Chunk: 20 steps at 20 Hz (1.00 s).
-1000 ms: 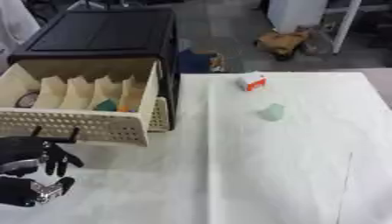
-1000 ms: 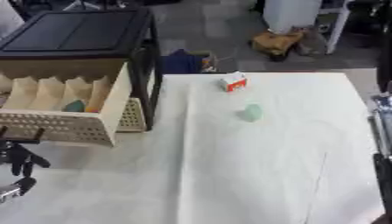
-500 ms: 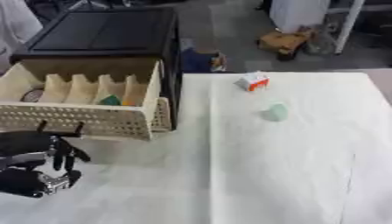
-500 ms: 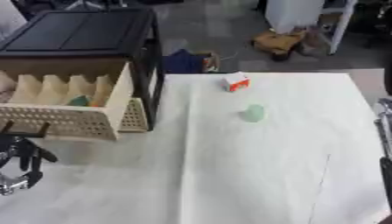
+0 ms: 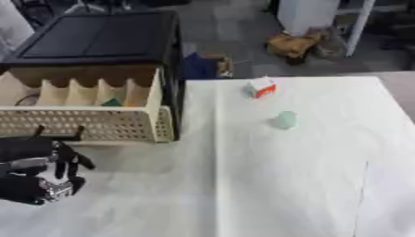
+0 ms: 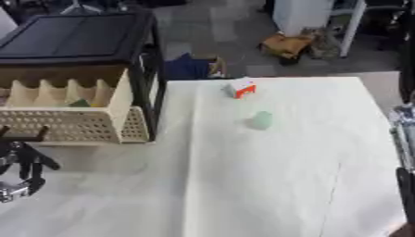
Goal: Pick up objects from table and place into drawer.
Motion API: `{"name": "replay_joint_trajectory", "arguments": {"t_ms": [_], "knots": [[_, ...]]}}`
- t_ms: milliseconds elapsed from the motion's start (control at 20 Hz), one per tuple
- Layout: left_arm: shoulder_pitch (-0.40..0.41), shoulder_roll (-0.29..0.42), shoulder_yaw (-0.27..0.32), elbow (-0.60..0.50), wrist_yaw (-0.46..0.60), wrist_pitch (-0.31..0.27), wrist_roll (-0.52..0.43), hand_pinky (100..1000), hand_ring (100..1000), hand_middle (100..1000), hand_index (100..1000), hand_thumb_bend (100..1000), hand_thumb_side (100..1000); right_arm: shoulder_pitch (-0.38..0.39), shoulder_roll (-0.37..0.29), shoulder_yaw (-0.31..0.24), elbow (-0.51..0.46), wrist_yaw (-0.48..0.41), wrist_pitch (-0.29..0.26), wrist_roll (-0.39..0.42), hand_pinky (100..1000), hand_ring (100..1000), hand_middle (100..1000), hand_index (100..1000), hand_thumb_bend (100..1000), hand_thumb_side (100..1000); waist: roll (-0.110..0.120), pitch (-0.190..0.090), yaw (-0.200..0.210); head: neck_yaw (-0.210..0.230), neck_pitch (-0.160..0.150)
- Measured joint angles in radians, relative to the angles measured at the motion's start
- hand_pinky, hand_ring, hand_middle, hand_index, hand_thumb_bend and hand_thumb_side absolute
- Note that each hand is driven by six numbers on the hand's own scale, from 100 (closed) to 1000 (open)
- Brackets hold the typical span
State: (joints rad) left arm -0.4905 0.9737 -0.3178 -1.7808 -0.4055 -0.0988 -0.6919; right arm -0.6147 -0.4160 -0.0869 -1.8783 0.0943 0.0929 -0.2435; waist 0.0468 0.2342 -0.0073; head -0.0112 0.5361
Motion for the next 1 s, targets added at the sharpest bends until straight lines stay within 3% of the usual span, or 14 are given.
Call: {"name": "replay_joint_trajectory", "arguments": {"t_ms": [1000], "knots": [[-0.126, -0.063, -0.006, 0.146, -0.002, -0.022, 0.015, 343, 609, 605, 917, 100, 1000, 0.000, 0.000, 0.000, 0.000, -0.001, 0.003, 0.006, 689, 694, 678, 875, 100, 1000, 0.006, 0.011, -0.015, 0.000, -0.011]]}}
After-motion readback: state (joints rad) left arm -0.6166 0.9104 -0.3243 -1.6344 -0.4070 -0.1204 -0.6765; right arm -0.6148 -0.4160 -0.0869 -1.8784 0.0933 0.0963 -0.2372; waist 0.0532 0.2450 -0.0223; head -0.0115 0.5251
